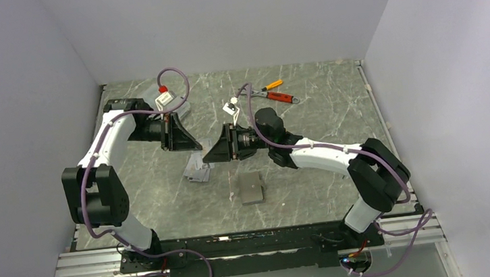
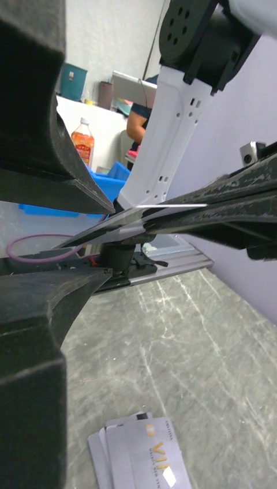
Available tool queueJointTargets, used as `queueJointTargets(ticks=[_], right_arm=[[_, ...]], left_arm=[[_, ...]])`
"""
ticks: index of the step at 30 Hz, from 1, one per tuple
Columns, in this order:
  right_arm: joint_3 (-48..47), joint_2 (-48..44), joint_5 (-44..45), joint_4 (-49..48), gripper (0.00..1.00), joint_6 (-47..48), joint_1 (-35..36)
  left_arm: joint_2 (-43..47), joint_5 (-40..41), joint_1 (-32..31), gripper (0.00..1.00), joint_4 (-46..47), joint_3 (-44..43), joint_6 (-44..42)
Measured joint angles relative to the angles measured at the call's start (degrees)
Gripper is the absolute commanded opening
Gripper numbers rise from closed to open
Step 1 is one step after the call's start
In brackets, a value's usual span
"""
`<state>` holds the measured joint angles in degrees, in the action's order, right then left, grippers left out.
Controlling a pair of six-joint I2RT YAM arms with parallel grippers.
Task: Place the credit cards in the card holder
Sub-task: Pick up the credit card from the center of the board, then open the card holder at the center of the board.
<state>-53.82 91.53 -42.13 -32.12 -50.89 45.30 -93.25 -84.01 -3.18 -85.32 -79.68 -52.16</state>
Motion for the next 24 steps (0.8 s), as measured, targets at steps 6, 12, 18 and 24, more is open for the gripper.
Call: queueJointTargets(ticks=[6, 12, 18, 24], right_arm=[[0.0, 1.1, -0.2, -4.1, 0.13, -3.0, 0.0], [0.2, 0.8, 0.3, -3.8, 0.00, -3.1, -0.1], [0.3, -5.2, 6.6, 15.9, 0.00, 5.7, -1.4], [0.2, -7.0, 21.1, 42.6, 0.00, 12.7, -1.7]], left_arm=[[0.1, -0.4, 0.1, 0.00, 1.2, 1.1, 1.5], [0.9, 0.0, 0.5, 0.34, 3.8, 2.3, 3.3], [3.3, 4.1, 0.4, 0.40, 12.2, 6.0, 10.6], [9.3, 16.2, -3.6, 0.40, 25.6, 12.9, 20.5]])
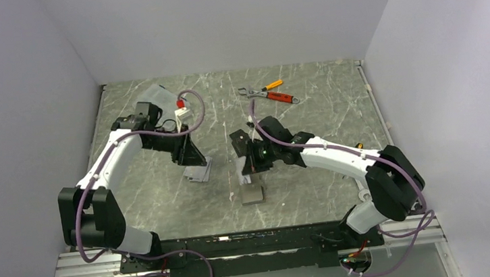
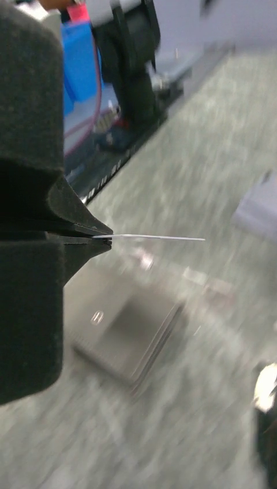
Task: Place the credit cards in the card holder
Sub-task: Open the card holder at the center of the board.
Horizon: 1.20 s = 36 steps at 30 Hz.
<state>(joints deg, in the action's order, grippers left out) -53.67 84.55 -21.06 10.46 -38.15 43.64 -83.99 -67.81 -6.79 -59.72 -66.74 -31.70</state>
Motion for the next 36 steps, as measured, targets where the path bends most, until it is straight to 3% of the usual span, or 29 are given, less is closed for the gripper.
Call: queueJointTargets(ticks=[5, 12, 24, 28, 31, 36], right_arm=[[0.0, 2.7, 8.2, 15.3, 0.00, 1.9, 0.1], [-1.0, 2.9, 13.2, 24.7, 0.00, 3.8, 0.1], [0.0, 2.6, 14.0, 26.3, 0.00, 4.1, -1.8], [3.4, 2.6, 13.0, 24.3, 0.00, 3.8, -3.9], [5.7, 1.7, 10.5, 22.2, 0.00, 2.8, -5.6], [10.0, -0.9, 7.2, 17.5, 0.00, 1.4, -7.9]], left_arm=[[1.7, 8.7, -6.2, 0.40, 6.1, 0.3, 3.0], [1.8, 17.5, -13.4, 0.41, 10.6, 1.6, 4.7], [0.7, 29.0, -27.4, 0.45, 15.5, 2.1, 5.7], [-1.4, 32.6, -31.7, 0.51, 17.1, 1.7, 6.5], [-3.0, 35.2, -34.9, 0.63, 19.1, 1.4, 7.5], [-6.2, 38.5, -40.0, 0.67, 21.0, 0.1, 8.3]])
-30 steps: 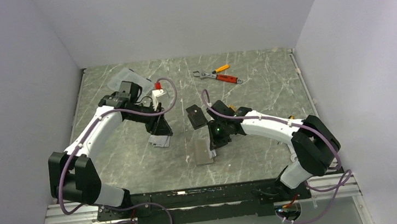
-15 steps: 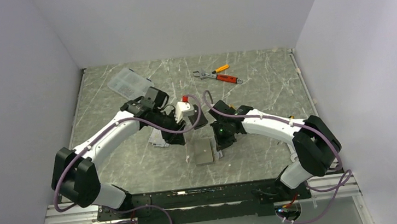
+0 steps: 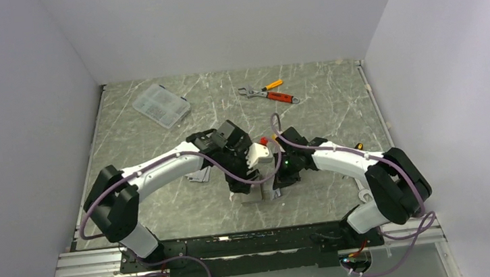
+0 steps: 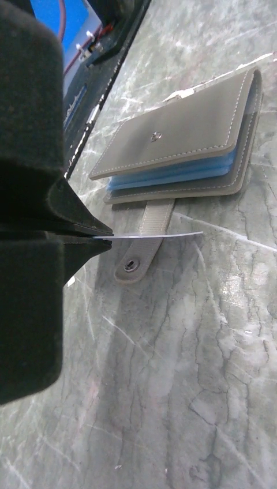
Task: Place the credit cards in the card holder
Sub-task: Open the card holder at the center of the board.
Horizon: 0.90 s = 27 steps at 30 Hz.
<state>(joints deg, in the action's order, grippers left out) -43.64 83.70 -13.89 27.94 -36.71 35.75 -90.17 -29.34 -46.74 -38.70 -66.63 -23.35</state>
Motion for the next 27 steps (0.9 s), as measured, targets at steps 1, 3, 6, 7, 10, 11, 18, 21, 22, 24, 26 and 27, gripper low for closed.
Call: queueJointTargets(ticks=[1, 3, 6, 7, 10, 11, 18, 21, 22, 24, 26, 27], right_arm=[[0.9, -0.3, -0.9, -1.1, 0.00, -0.4, -0.6], [2.8, -1.0, -2.7, -3.4, 0.00, -1.0, -1.6], [5.7, -1.7, -5.4, -7.3, 0.00, -1.7, -3.0], [6.6, -1.9, -6.3, -8.7, 0.00, -2.0, -3.4], [8.8, -1.9, -8.6, -12.3, 0.00, -2.9, -4.2], [9.4, -1.9, -9.3, -13.4, 0.00, -3.1, -4.3], [11.6, -1.3, -11.8, -18.0, 0.00, -4.2, -4.9], [12.2, -1.3, -12.1, -19.0, 0.00, -4.5, -5.0], [12.5, -1.3, -12.2, -19.3, 0.00, -4.5, -5.1], [13.0, -1.4, -12.2, -20.0, 0.00, -4.7, -5.2], [13.6, -1.6, -12.3, -20.8, 0.00, -5.0, -5.3], [13.8, -1.7, -12.3, -21.1, 0.00, -5.1, -5.3]], left_arm=[[-0.9, 0.6, -1.2, 0.68, 0.6, -0.3, 0.2], [-2.2, 1.7, -3.1, 0.69, 1.8, -0.4, 0.5], [-3.1, 3.3, -5.4, 0.70, 3.4, -0.3, 0.8], [-3.3, 3.8, -6.2, 0.71, 4.0, -0.3, 0.8], [-3.7, 5.2, -8.3, 0.76, 6.0, -0.3, 0.8], [-3.9, 5.5, -8.9, 0.77, 6.6, -0.3, 0.7], [-8.0, 8.7, -12.3, 0.80, 9.6, -0.3, -0.1], [-10.5, 9.7, -12.9, 0.80, 9.7, -0.4, -0.4], [-11.2, 9.9, -13.1, 0.80, 9.7, -0.3, -0.5], [-12.1, 10.6, -13.3, 0.80, 9.8, -0.3, -0.9], [-12.4, 11.3, -13.6, 0.79, 9.9, -0.3, -1.1], [-12.5, 11.6, -13.7, 0.78, 10.1, -0.3, -1.2]])
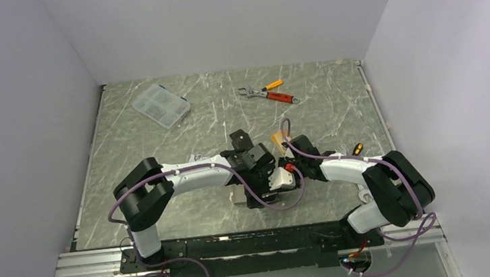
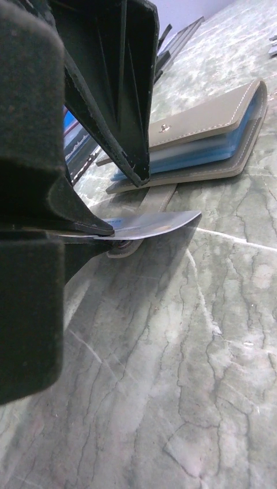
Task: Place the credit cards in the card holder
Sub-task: Open the card holder at the center of the board.
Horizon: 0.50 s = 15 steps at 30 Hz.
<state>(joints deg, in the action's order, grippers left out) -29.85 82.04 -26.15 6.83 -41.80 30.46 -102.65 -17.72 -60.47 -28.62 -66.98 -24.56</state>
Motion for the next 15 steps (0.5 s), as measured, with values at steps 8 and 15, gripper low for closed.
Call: queueJointTargets(ticks=[8, 15], right_arm=[[1.6, -0.4, 0.0, -2.4, 0.00, -1.2, -0.1], [2.5, -0.4, -0.2, -3.9, 0.00, -1.8, -0.1]], left_arm=[[0.0, 5.3, -0.2, 0.77, 2.3, 1.2, -0.2], [2.2, 9.3, 0.1, 0.77, 2.2, 2.1, -0.4]])
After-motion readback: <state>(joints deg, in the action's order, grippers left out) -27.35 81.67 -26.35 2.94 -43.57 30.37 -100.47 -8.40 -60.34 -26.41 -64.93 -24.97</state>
